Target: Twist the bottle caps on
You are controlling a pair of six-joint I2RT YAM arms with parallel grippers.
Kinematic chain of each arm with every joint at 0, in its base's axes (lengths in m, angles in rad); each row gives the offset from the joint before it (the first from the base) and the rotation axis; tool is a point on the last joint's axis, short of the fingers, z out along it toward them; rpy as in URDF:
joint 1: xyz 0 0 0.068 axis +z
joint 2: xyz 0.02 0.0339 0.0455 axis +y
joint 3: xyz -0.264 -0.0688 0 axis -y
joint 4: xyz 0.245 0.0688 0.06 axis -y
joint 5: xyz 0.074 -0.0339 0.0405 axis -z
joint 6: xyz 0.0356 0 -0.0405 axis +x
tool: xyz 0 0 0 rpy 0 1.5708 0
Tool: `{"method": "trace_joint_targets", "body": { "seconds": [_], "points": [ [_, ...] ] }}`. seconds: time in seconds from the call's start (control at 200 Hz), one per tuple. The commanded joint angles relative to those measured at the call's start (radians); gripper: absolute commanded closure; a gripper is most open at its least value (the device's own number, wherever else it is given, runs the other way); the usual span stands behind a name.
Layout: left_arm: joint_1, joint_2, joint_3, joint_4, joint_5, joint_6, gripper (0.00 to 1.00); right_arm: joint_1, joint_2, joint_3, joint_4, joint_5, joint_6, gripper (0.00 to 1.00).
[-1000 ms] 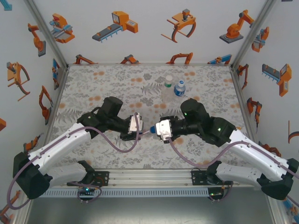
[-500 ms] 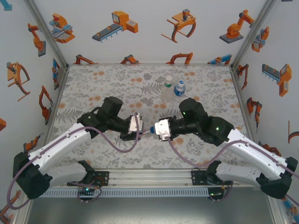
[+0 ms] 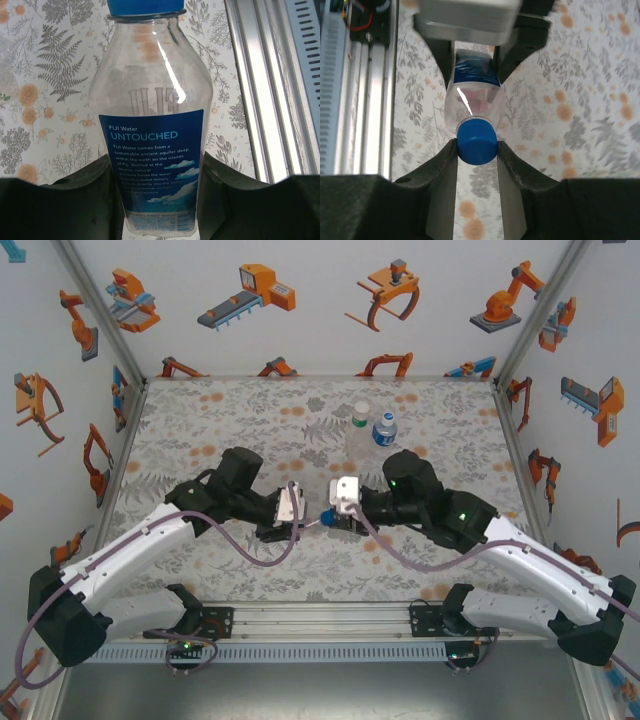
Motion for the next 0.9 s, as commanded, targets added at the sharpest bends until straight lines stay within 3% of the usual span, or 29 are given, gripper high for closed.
{"method": "trace_joint_targets", "body": {
  "seconds": [0.0,0.15,0.26,0.391,0.531,0.621,0.706,0.776,0.896],
  "points": [
    [-0.01,0.006,0.026,0.003,0.043,0.027,1.0,0.005,-0.017,-0.019,0.155,0.234,0.519,1.0],
    [-0.01,0.008,0.03,0.002,0.046,0.026,1.0,0.004,-0.041,-0.042,0.107,0.486,1.052,1.0],
    [-0.01,0.008,0.03,0.002,0.046,0.027,1.0,-0.001,-0.041,-0.059,0.027,0.561,1.467,1.0],
    [-0.01,0.006,0.031,0.001,0.046,0.025,1.0,-0.001,-0.012,-0.05,0.031,0.533,1.638,1.0],
    [-0.01,0.009,0.033,0.002,0.052,0.025,1.0,0.0,0.007,-0.023,0.033,0.523,1.614,1.0],
    [-0.01,0.008,0.033,0.001,0.053,0.026,1.0,-0.001,0.004,-0.013,0.035,0.52,1.52,1.0],
    [-0.01,0.008,0.031,0.0,0.049,0.025,1.0,-0.001,-0.016,-0.011,0.053,0.517,1.381,0.76],
    [-0.011,0.009,0.031,0.0,0.048,0.026,1.0,-0.001,-0.037,-0.015,0.092,0.482,1.216,0.62],
    [-0.01,0.012,0.032,0.0,0.05,0.026,1.0,-0.001,-0.064,-0.008,0.115,0.378,0.912,0.55]
  ]
}}
